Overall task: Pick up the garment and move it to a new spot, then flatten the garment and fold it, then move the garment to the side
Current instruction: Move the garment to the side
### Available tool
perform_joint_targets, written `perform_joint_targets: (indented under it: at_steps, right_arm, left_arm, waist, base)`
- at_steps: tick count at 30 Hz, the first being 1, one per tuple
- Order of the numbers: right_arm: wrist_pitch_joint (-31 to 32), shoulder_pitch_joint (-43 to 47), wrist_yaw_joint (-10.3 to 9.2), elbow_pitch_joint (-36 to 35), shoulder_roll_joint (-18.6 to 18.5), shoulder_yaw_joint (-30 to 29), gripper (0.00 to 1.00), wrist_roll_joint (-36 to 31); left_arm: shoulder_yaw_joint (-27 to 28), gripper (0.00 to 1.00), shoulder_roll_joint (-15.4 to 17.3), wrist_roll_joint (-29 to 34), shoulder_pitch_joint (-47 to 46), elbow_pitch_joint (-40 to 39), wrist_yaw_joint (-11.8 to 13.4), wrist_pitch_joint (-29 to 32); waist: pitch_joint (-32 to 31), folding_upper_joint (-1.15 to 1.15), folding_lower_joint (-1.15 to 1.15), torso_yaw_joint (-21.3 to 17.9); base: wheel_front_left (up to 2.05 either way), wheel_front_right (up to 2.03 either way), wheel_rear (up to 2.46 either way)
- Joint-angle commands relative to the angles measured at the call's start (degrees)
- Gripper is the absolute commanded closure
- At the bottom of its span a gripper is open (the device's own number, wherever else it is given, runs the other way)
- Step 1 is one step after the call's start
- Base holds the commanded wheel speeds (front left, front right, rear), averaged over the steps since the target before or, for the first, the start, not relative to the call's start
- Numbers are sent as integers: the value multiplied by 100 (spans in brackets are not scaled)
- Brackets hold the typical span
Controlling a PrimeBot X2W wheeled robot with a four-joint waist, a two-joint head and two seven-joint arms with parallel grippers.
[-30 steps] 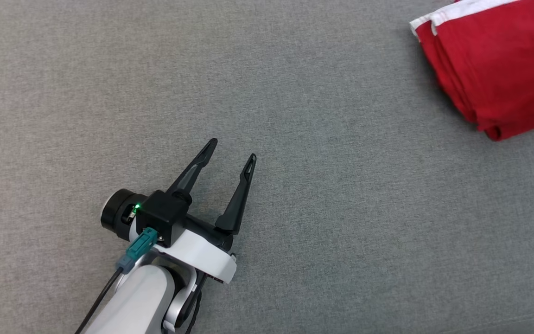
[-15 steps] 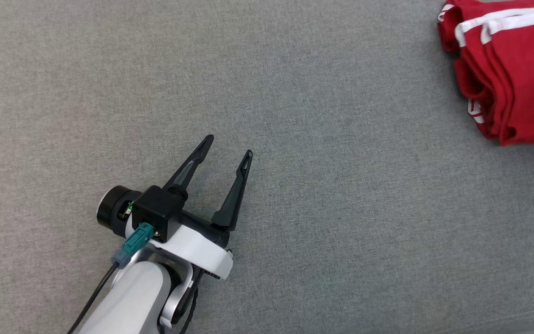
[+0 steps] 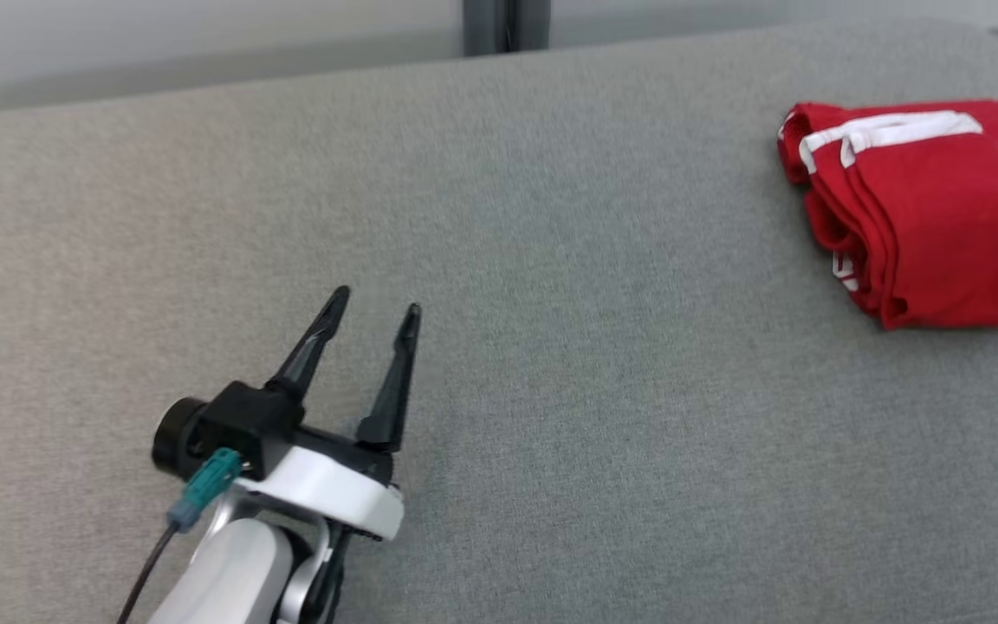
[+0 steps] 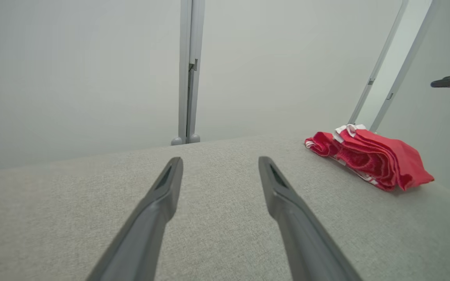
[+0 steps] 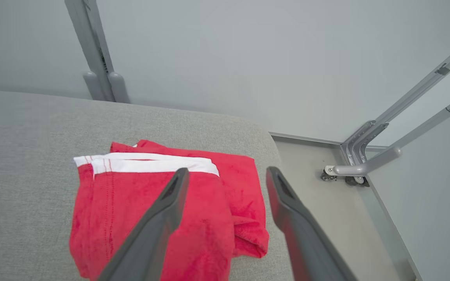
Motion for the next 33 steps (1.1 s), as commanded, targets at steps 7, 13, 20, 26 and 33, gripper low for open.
perform_joint_targets:
  at_steps: [7,13,20,26,33]
  right_arm:
    - [-1001,1061,0,-1027,-251,-727,0,19]
    - [-1799,2264,1,-1722,-291,-1674,0,-68]
    - [-2247,4219,1,-2895,426,-3135,0,-870]
    - [-2065,5691,0,-3875,1525,-4147,0,-1850]
    - [-1921,6639,1,-4747,2504,-4687,0,-2588]
  left_arm:
    - [575,0,333,-225,388,-171,298,-131]
    - [808,0,500,-285,622,-375,463,-124]
    - [1010,0,460,-579,1014,-509,601,-99]
    - [1008,0,390,-653,1324,-313,634,-166]
    - [896,0,378,-790,1589,118,298,-227]
  waist:
    - [-910,0,0,388]
    - [-1149,0,0,625]
    - [-1318,0,0,768]
    - [-1487,0,0,843]
    - [-1559,0,0,934]
  base:
    - [0,0,0]
    - [0,0,0]
    - [0,0,0]
    - [0,0,0]
    - [0,0,0]
